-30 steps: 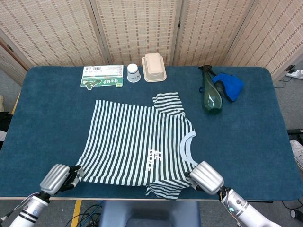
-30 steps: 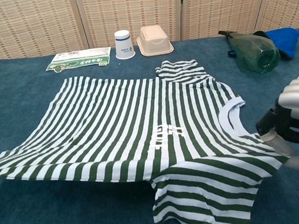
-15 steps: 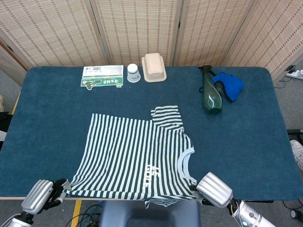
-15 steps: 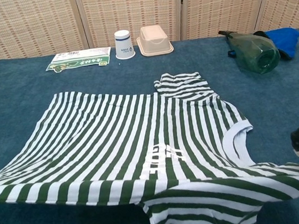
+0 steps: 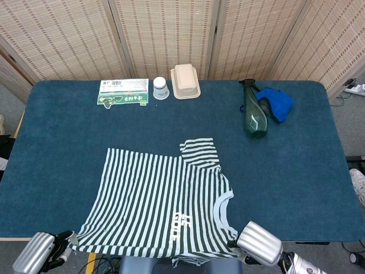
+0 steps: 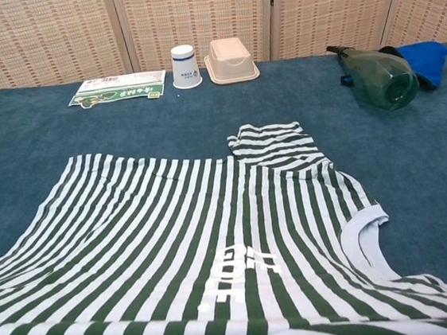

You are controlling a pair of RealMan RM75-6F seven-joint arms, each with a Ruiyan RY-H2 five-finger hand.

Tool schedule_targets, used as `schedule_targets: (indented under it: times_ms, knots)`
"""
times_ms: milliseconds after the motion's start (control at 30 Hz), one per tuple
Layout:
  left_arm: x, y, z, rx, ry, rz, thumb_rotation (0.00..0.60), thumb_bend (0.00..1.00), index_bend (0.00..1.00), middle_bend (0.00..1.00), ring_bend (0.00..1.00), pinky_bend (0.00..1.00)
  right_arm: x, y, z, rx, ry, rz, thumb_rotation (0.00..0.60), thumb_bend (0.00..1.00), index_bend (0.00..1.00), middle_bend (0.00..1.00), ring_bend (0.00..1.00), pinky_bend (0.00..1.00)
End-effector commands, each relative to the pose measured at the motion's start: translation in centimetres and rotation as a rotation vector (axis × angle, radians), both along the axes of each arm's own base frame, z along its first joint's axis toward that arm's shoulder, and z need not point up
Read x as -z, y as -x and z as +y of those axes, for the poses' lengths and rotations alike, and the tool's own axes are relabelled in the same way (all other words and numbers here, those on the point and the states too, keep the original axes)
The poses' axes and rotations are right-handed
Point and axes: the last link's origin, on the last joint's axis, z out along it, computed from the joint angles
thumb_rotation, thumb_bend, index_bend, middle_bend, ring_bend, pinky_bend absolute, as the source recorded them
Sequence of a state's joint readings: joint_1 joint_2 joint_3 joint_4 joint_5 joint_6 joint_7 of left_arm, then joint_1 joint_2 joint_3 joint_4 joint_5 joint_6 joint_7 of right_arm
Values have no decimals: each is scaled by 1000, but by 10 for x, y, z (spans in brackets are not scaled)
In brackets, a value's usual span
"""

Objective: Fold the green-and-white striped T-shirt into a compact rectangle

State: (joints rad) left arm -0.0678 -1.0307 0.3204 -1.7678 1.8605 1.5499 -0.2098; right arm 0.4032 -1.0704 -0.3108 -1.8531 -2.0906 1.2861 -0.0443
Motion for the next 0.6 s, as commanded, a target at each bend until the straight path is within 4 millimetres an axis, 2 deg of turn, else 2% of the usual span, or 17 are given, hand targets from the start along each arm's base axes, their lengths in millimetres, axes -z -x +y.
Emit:
schedule_targets:
  times_ms: [33,300,500,600]
  knots:
    - [-3,0,-7,-3,5,6,600,563,571,943,881,951,-3,0,6,1,-20,-8,600,567,716,962,973,1000]
    - [-9,-2,-18,4,18,-7,600,563,572,943,881,951,-8,2,16,6,-33,-25,600,566,717,963,974,1000]
    - [-2,3,6,0,30,26,600,563,572,943,881,951,-4,5,9,62,-4,-30,600,566,717,963,974,1000]
    - [3,5,28,7,36,62,600,562,571,943,881,951,0,6,2,99,16,-44,600,567,717,963,974,1000]
